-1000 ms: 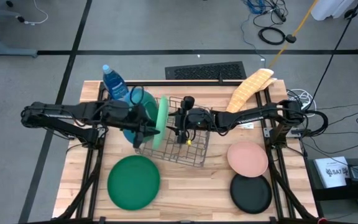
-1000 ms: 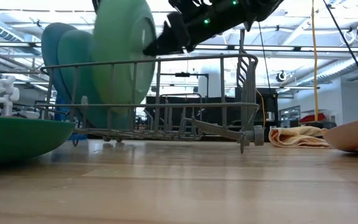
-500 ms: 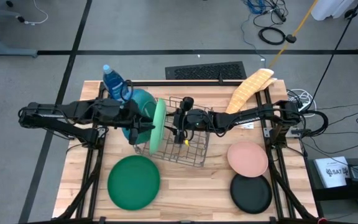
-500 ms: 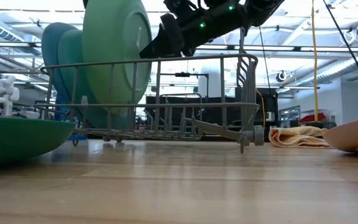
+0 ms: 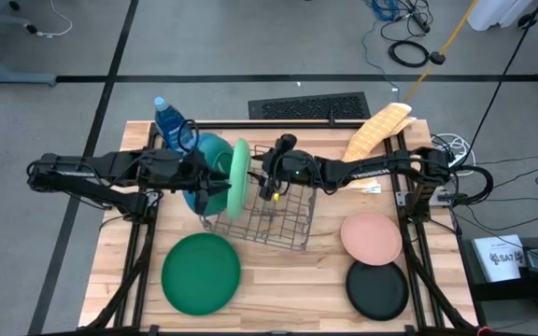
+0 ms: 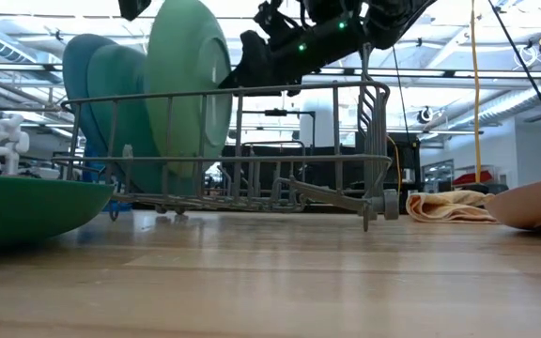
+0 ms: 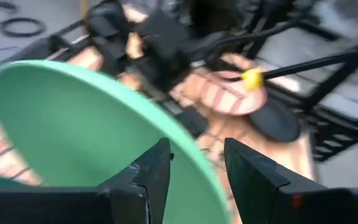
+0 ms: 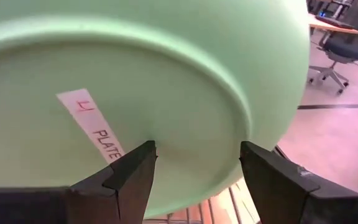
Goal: Sort dishes
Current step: Put the light green plate into the dish rack, then put the dark green plate into the dish rack
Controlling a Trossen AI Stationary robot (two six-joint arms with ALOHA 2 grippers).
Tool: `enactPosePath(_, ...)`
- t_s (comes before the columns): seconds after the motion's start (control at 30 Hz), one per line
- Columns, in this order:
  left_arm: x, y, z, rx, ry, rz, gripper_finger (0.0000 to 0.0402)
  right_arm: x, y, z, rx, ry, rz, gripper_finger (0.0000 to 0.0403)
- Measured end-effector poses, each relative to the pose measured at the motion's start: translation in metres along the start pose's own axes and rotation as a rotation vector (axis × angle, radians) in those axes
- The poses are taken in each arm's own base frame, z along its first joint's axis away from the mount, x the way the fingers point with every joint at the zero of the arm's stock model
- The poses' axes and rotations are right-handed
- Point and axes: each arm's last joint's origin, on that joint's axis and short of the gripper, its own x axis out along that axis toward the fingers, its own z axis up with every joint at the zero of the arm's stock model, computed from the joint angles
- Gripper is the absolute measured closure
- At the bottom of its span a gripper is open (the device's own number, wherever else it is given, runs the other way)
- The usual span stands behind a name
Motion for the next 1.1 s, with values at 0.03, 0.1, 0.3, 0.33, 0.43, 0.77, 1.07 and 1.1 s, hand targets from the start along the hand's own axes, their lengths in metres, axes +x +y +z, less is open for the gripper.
enactPosePath(0.03, 0.002, 0.001, -0.002, -0.002, 0.011, 0.032, 0.0251, 0.000, 0.001, 0.000, 0.000, -0.004, 0.001, 0.0174)
enactPosePath(0.1, 0.006, 0.003, -0.004, -0.019, 0.023, 0.080, 0.0251, 0.000, 0.001, 0.001, 0.007, -0.010, -0.005, 0.0174)
enactPosePath(0.3, 0.008, 0.001, 0.001, -0.017, -0.024, 0.074, 0.0251, 0.001, -0.007, -0.004, 0.075, 0.043, -0.091, 0.0174)
enactPosePath(0.33, 0.007, 0.000, 0.002, -0.020, -0.040, 0.066, 0.0251, 0.001, -0.009, -0.005, 0.081, 0.051, -0.097, 0.0174)
enactPosePath(0.43, 0.004, -0.002, 0.006, -0.010, -0.081, 0.036, 0.0251, 0.002, -0.012, -0.007, 0.100, 0.061, -0.101, 0.0174)
enactPosePath(0.77, 0.025, 0.005, -0.009, -0.023, 0.051, 0.209, 0.0251, 0.001, -0.012, -0.007, 0.184, 0.064, -0.129, 0.0174)
enactPosePath(1.07, 0.022, 0.002, -0.003, 0.007, -0.001, 0.186, 0.0251, -0.003, 0.003, -0.004, 0.043, 0.064, -0.067, 0.0174)
enactPosePath(1.1, 0.017, 0.000, 0.000, 0.018, -0.015, 0.162, 0.0251, -0.005, 0.008, -0.002, 0.020, 0.058, -0.040, 0.0174)
